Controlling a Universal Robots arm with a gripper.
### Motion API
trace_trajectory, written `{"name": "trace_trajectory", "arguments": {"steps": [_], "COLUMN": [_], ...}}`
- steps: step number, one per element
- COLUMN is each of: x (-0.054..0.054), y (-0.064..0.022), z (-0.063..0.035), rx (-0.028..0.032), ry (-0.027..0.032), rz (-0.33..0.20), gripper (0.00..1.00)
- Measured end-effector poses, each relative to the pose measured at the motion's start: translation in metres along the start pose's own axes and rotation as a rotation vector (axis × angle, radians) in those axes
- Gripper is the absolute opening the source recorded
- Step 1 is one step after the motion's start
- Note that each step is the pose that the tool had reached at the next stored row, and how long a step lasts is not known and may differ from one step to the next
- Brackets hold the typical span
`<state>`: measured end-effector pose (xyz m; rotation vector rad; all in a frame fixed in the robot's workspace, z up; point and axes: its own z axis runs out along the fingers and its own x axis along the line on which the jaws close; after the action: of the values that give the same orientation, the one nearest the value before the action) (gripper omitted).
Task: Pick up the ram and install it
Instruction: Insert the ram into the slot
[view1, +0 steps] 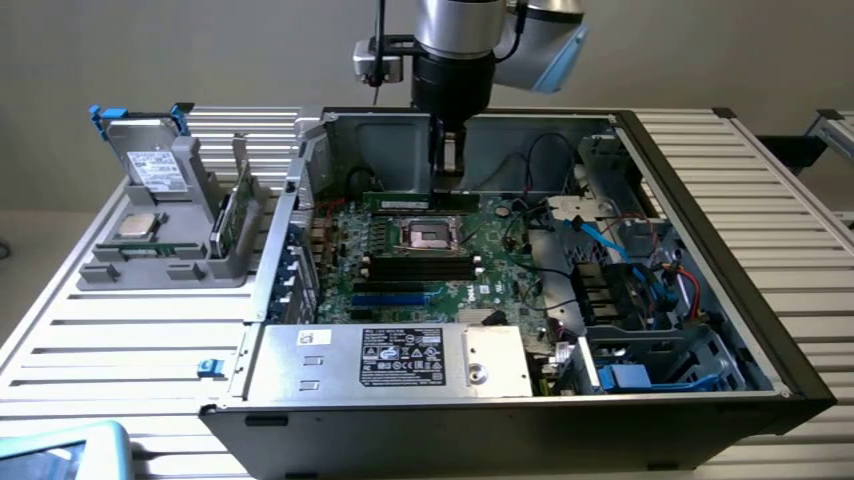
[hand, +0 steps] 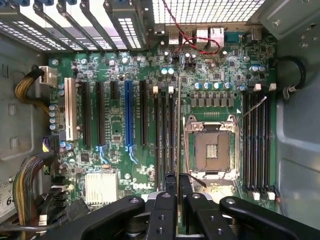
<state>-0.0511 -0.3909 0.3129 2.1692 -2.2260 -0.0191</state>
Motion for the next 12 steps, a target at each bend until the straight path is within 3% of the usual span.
{"name": "trace_trajectory", "arguments": {"steps": [5,7,9,12], "x": [-0.0002,-0.0006,-0.0008,-0.001], "y": [0.0,0.0,-0.0001,-0.0001], "z": [0.0011,0.0025,0.0039,0.0054], "rx": [0.0001,0.0002,0.0004,0.0041], "ry": [0.0006,0.0039,0.011,0.0323], "rz": [-0.001,-0.003,-0.005,-0.005], "gripper": [0.14,0.14,0.14,0.14]}}
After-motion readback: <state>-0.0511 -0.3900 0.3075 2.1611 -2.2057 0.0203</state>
